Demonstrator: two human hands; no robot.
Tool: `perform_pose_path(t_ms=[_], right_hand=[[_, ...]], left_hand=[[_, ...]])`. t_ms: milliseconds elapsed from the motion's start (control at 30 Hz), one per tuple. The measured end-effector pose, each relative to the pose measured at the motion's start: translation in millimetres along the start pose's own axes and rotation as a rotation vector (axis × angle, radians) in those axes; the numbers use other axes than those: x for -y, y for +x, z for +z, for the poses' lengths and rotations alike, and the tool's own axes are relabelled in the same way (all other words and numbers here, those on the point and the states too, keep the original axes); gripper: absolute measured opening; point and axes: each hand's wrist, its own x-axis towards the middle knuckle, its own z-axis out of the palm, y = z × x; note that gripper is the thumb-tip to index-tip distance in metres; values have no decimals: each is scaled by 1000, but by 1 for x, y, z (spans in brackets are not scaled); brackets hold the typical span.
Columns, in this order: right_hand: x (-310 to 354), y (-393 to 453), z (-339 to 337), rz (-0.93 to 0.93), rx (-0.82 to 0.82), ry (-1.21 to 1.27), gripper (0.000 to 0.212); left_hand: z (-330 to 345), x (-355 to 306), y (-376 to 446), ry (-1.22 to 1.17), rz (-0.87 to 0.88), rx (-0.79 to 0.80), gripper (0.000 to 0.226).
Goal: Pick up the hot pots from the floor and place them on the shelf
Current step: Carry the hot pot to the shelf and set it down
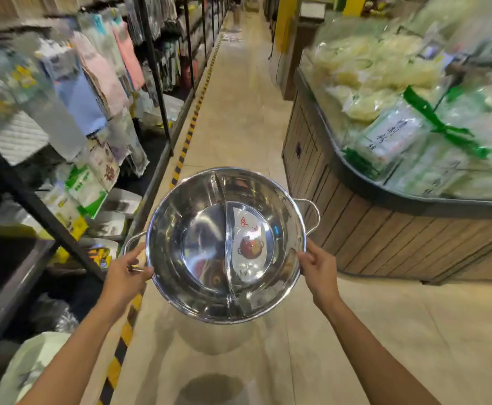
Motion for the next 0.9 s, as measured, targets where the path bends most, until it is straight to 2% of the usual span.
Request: perform_pose_path(t_ms=[133, 267, 433, 533, 600, 733, 900], right_hand=[[105, -14, -12, -39, 36, -50, 34], [162, -34, -15, -33, 74, -69, 31], [180, -50, -10, -27, 103, -51, 22], [185, -63, -2, -15, 186, -34, 37], [183, -70, 4, 2, 253, -36, 38], [175, -80, 26, 37, 442, -46, 38], [172, -101, 69, 56, 765, -97, 39]], left_hand=[[-54, -79, -34, -59, 35, -55, 61], [-100, -110, -59, -82, 1, -55, 64], [-127, -111, -84, -42, -27, -79, 69], [-140, -108, -109, -52, -81, -103, 71], [-149, -102, -134, -17, -103, -137, 71], [-167, -85, -196, 20, -157, -238, 70], [-173, -59, -306, -18, -330, -496, 70]])
